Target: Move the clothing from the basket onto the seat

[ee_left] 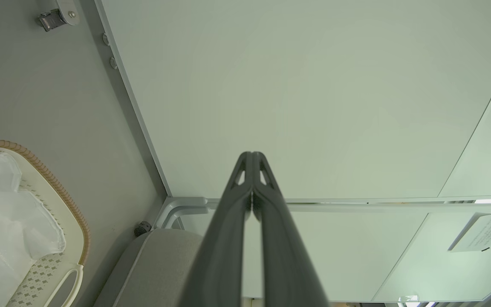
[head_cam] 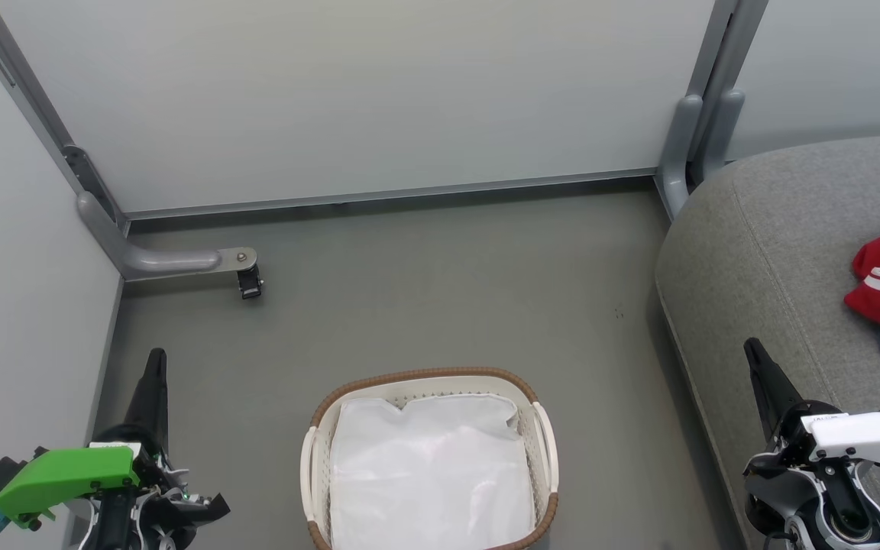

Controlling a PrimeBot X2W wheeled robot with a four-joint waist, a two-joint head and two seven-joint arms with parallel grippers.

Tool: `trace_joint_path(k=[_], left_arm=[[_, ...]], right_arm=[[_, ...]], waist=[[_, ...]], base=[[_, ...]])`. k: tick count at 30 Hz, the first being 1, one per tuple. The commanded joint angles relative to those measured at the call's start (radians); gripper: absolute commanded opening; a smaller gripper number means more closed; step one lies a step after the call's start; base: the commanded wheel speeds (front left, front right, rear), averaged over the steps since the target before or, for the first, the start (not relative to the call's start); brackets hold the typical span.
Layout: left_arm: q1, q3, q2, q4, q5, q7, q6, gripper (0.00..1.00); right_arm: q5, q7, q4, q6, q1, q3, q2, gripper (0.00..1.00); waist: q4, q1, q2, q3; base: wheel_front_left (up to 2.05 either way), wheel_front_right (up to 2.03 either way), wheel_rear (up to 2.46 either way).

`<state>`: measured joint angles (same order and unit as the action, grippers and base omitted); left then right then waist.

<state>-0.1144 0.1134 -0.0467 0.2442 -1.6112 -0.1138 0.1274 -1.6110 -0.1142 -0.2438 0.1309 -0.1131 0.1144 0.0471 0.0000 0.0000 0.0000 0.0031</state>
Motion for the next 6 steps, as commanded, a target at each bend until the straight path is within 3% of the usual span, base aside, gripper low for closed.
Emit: trace_joint_path(k=[1,6], left_arm=[[0.012,0.002,-0.007,-0.001,-0.003,-0.004,0.006,0.0],[0.012,0.002,-0.007,-0.001,-0.003,-0.004,0.006,0.0]], right_arm=[[-0.004,-0.003,0.003,0.0,0.012,0.001,0.006,0.0],[-0.004,-0.003,0.003,0.0,0.012,0.001,0.006,0.0]], waist=[[0.0,0.0,0.0,0.0],[0.0,0.0,0.0,0.0]], base=[[0.0,0.0,0.0],[0.0,0.0,0.0]])
